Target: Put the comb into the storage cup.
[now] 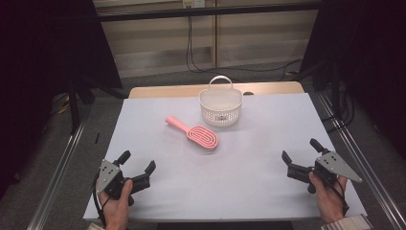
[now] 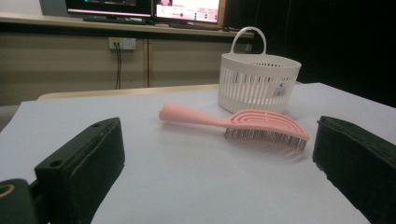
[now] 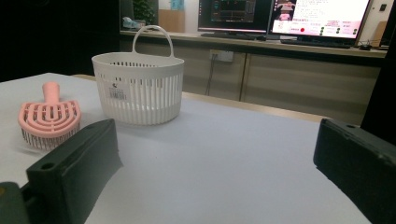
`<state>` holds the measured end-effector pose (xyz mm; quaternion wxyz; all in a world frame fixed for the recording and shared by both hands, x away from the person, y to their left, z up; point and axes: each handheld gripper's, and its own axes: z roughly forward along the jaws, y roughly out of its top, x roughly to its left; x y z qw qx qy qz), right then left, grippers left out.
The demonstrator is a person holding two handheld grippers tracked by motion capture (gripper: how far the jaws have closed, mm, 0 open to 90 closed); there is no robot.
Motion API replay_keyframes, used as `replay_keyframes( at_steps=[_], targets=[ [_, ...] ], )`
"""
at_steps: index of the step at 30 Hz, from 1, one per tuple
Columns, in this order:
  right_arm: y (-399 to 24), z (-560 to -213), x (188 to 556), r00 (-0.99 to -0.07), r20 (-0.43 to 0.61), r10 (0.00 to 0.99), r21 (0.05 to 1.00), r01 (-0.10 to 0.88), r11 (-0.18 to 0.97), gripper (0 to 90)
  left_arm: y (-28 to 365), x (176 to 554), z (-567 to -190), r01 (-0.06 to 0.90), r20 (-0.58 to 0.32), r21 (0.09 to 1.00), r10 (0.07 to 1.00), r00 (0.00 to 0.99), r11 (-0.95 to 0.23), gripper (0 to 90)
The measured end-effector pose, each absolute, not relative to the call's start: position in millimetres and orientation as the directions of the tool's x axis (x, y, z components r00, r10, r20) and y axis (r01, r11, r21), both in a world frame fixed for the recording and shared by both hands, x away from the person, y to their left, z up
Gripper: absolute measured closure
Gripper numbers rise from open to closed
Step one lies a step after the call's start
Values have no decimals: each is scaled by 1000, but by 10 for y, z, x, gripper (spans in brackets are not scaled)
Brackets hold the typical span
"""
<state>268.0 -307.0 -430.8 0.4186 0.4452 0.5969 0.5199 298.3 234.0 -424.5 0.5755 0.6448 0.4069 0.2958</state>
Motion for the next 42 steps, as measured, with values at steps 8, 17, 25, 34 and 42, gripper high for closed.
replay_keyframes(
  at_steps=[8, 17, 25, 34, 42],
  targets=[
    [-3063, -4328, 2692, -261, -41, 964, 991, 116, 73, 0, 2318, 3007, -4202, 170, -55, 985, 860, 508, -37, 23],
    [-3060, -4326, 2681, -264, -45, 963, 990, 115, 78, 0, 2250, 3031, -4135, 161, -37, 985, 815, 578, -69, 30],
    [-3033, -4322, 2677, -276, -45, 960, 990, 116, 79, 0, 2229, 3110, -4096, 142, -39, 988, 811, 583, -55, 27],
    [-3041, -4322, 2673, -274, -45, 961, 991, 113, 79, 0, 2109, 3175, -4050, 145, -29, 986, 788, 616, -77, 41],
    [-3038, -4319, 2671, -276, -42, 960, 991, 111, 75, 0, 2022, 3282, -4032, 162, -26, 982, 783, 621, -96, 56]
  ],
)
